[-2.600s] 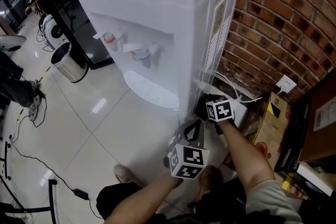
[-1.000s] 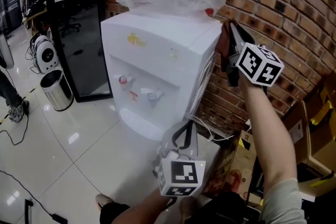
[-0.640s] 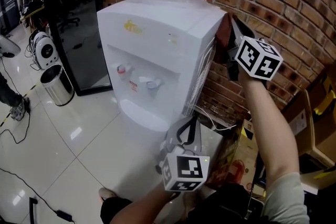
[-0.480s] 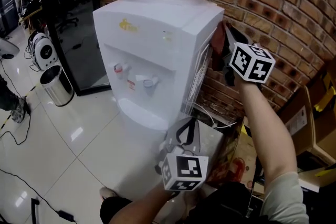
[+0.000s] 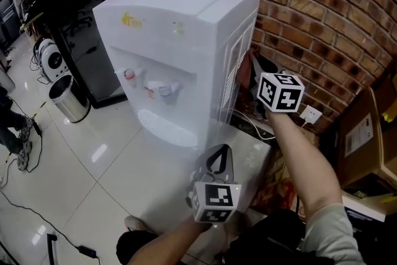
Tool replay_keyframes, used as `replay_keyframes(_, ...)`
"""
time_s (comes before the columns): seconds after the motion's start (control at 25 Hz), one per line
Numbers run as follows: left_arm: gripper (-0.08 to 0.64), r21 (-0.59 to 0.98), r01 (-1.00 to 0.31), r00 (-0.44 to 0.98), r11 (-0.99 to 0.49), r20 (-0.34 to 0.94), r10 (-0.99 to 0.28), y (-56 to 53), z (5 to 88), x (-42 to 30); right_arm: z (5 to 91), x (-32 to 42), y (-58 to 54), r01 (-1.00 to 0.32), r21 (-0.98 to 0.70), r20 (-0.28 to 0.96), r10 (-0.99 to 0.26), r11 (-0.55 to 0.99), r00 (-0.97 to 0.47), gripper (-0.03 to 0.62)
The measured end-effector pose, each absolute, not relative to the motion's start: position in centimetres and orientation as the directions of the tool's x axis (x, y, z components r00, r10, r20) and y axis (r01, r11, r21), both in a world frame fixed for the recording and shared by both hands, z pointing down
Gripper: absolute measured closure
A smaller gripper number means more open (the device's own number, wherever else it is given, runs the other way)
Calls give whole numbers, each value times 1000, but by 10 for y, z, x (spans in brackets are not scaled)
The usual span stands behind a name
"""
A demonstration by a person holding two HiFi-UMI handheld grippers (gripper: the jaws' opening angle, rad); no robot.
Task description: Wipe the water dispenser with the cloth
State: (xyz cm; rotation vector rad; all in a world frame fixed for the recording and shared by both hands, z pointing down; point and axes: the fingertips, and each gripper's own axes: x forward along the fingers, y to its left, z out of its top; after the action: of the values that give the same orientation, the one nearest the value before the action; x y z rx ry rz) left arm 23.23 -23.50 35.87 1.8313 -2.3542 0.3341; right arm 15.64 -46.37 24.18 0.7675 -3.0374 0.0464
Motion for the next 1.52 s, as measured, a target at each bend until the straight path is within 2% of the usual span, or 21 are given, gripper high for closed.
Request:
replay_keyframes(0.28,560,-123,-974,-222,190,360,-906,-231,412,240,340,156,-464,-470,-113,128,-457,875,-880,545)
replay_keyframes(0.68,560,-141,-988,-132,66,525,-841,-219,506,276,500,154,-455,-491,-157,390,-403,857,-828,543)
replay_keyframes(1.24,560,-117,-992,-114,56,576,-809,-219,533,274,653,163,-442,-494,-154,641,-294,856,-709,543)
replay_keyframes(1.52,560,-117,-991,-116,61,559,-821,-222,526,275,679,195,-441,-486,-114,750,-246,867,-615,541)
